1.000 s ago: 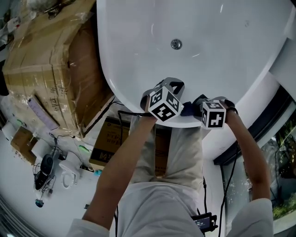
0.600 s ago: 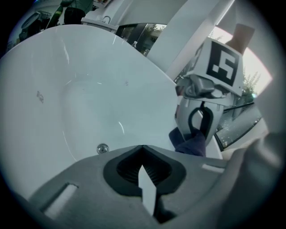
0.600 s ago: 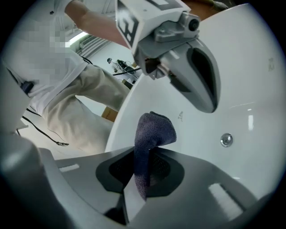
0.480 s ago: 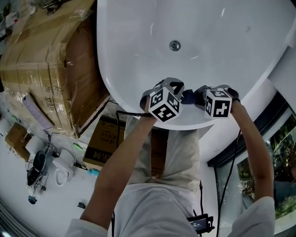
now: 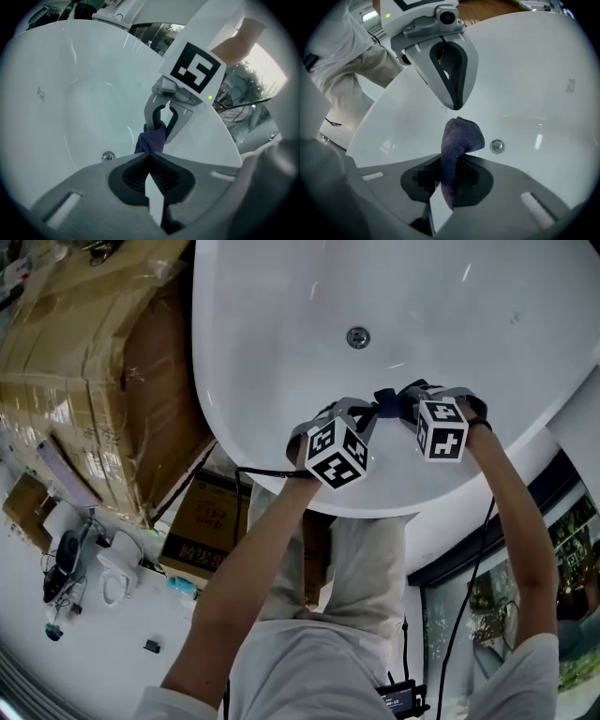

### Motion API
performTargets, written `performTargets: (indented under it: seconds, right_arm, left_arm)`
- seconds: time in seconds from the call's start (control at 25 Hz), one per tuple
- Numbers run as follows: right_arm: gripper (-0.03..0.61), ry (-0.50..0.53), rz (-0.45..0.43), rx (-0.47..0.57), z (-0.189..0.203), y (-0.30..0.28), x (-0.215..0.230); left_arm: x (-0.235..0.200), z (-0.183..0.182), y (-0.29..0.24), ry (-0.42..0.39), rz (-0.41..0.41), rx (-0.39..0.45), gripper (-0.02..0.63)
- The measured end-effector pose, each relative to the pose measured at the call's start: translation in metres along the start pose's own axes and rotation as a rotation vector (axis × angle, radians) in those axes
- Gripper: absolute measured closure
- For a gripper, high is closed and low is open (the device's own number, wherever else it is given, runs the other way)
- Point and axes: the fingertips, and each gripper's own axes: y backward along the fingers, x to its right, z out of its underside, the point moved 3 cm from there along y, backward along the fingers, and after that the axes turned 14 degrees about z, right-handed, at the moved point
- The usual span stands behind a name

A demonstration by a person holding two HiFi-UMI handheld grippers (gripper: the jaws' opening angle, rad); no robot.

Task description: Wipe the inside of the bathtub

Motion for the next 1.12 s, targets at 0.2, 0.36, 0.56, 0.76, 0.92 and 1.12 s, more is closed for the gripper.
performTargets:
  seconds: [0.2,0.36,0.56,0.76,0.92,1.12]
  right_arm:
    - [0.528,0.124,0.063,-0.043,0.018,-0.022,0.025]
    - [0.528,0.205,0.095,-0.061,0.025,-0.04,0.04]
    - [0.528,0.268,0.124,-0.07,0.033,-0.062,0.051]
    - [0.528,0.328,0.151,-0.086,0.044,-0.086,0.061]
    - [0.528,0.391,0.168,-0.116,0.058,-0.108,0.073]
    - [0.528,0.467,0.177,-0.158,0.079,-0.134,0.084]
  left_arm:
    - [-0.015,-0.001,-0.016,0.027,0.0,0.0,0.618]
    - [-0.022,0.0,-0.029,0.037,0.003,-0.007,0.618]
    - [-0.035,0.006,-0.04,0.058,-0.007,-0.017,0.618]
    - [-0.05,0.014,-0.047,0.068,-0.017,-0.025,0.618]
    - [-0.061,0.02,-0.056,0.075,-0.025,-0.033,0.618]
    - [-0.067,0.025,-0.069,0.081,-0.024,-0.041,0.618]
